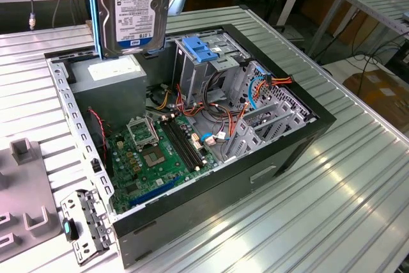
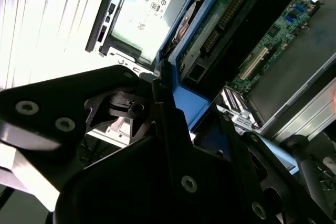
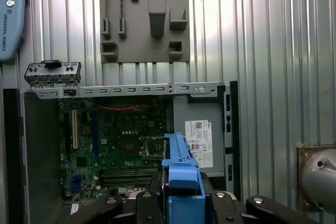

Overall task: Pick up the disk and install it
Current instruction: 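Insert the disk into the insertion slot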

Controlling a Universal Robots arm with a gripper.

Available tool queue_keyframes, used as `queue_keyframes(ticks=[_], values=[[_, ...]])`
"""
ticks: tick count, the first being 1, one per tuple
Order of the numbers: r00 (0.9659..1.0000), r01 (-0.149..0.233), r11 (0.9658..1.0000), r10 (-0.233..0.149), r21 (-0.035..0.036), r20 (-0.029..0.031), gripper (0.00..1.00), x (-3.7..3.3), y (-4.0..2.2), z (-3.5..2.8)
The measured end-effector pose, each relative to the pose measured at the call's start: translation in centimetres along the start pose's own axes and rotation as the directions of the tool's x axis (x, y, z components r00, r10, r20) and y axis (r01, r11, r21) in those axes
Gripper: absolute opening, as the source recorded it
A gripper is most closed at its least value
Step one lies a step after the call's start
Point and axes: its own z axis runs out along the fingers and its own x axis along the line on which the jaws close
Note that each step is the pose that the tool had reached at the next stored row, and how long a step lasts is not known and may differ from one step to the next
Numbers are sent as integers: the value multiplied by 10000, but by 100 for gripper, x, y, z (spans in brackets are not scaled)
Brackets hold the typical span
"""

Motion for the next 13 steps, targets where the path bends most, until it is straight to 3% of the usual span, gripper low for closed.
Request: queue_keyframes(ticks=[13], values=[[10000, 0, 10000, 0, 1, 1, 37, 82, -4, -1]])
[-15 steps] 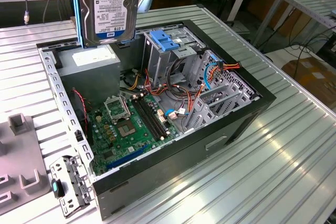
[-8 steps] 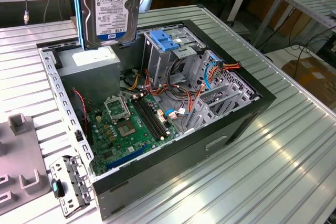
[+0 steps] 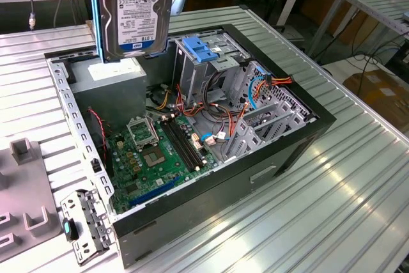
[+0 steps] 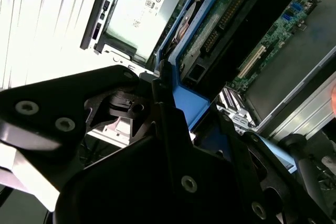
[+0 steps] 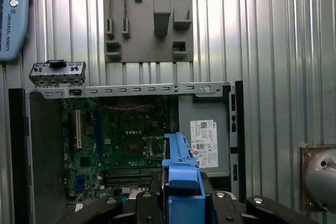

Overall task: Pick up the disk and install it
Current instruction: 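Insert the disk into the insertion slot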

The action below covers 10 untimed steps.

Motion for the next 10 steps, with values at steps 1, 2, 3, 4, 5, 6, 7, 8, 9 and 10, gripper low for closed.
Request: queue_keyframes(ticks=[1, 2, 3, 4, 5, 6, 7, 8, 9, 10], values=[[10000, -1, 10000, 1, 0, 0, 37, 10, 0, 0], [10000, 0, 10000, 0, 0, 0, 37, 21, -1, 0], [10000, 0, 10000, 0, 0, 0, 37, 29, -1, 0], [10000, 0, 10000, 0, 0, 1, 37, 34, -1, 0], [10000, -1, 10000, 1, -1, -1, 37, 44, -2, -1], [10000, -1, 10000, 1, -1, -1, 37, 52, -2, -1], [10000, 0, 10000, 0, -1, -1, 37, 63, -3, -1], [10000, 0, 10000, 0, -1, -1, 37, 82, -4, -2], [10000, 0, 10000, 0, -1, 0, 37, 103, -5, -2], [10000, 0, 10000, 0, 0, 0, 37, 117, -5, -2]])
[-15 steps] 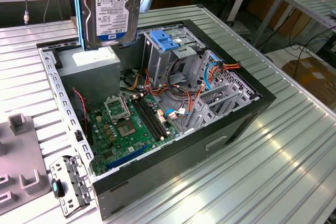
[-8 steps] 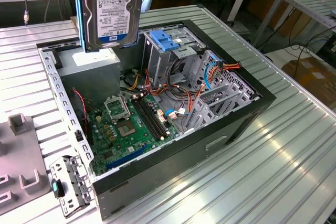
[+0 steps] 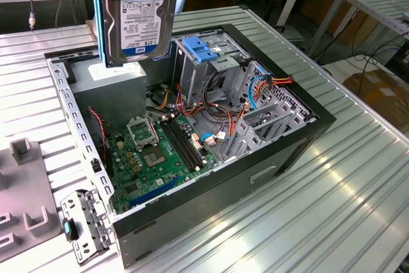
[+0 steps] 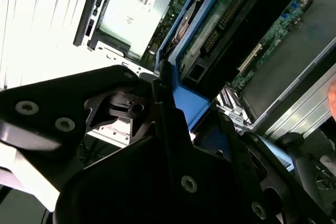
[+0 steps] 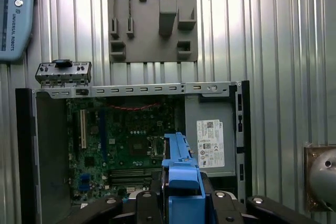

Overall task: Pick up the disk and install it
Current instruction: 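Insert the disk into the insertion slot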

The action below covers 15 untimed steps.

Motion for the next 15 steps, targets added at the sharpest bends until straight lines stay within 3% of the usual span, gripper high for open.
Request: queue_keyframes(ticks=[15], values=[[10000, -1, 10000, 1, -1, 0, 37, 226, -10, -3]])
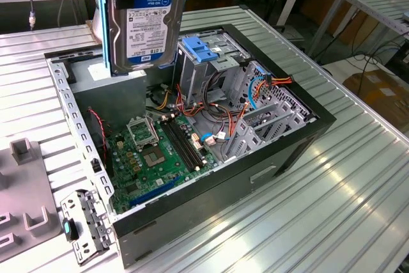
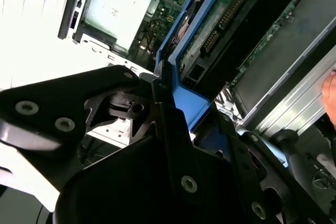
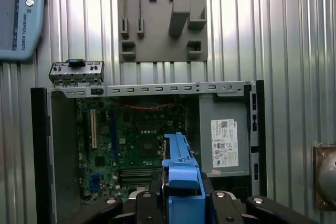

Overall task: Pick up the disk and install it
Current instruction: 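Insert the disk into the insertion slot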

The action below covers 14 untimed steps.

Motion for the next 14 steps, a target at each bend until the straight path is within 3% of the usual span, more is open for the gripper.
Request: queue_keyframes(ticks=[14], values=[[10000, 0, 10000, 0, 0, 0, 37, 167, -21, -2]])
